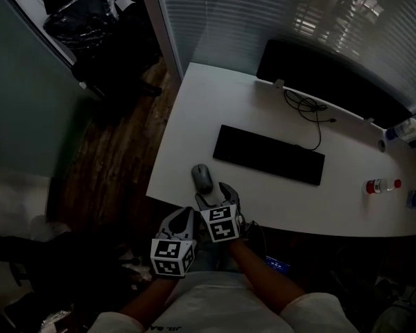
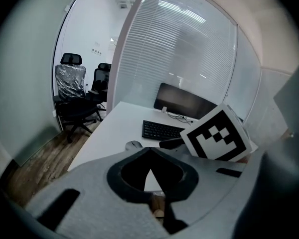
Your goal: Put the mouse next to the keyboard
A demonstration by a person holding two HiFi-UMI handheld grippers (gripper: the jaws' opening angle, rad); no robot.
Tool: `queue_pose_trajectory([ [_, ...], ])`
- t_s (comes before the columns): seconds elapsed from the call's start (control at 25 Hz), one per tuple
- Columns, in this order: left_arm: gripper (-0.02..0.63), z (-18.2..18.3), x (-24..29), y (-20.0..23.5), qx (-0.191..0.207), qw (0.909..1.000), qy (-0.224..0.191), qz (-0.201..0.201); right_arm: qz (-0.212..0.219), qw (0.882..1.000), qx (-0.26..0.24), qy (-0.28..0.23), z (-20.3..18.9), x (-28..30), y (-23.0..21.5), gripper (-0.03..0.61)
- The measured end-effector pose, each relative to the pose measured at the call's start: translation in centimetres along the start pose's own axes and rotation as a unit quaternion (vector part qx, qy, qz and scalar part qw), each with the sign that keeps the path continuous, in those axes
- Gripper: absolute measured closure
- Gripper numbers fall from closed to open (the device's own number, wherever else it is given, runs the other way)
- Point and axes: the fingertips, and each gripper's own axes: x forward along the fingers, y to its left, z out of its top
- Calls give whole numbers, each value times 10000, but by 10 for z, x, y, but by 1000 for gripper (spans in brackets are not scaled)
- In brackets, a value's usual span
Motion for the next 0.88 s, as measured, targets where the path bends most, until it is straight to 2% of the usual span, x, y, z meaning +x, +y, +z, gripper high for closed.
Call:
queue_pose_trajectory([
  [0.36, 612, -5, 2, 39, -193, 9994, 60, 293, -209, 9986, -45, 485, -10, 55, -1, 188],
  [0.64, 612, -8, 2, 64, -310, 9984, 123, 450, -424, 9964, -28, 733, -19, 77, -5, 161],
  [0.88, 612, -15, -2, 76, -429, 9977, 180, 496, -642, 9941, -166, 859, -23, 80, -4, 172],
])
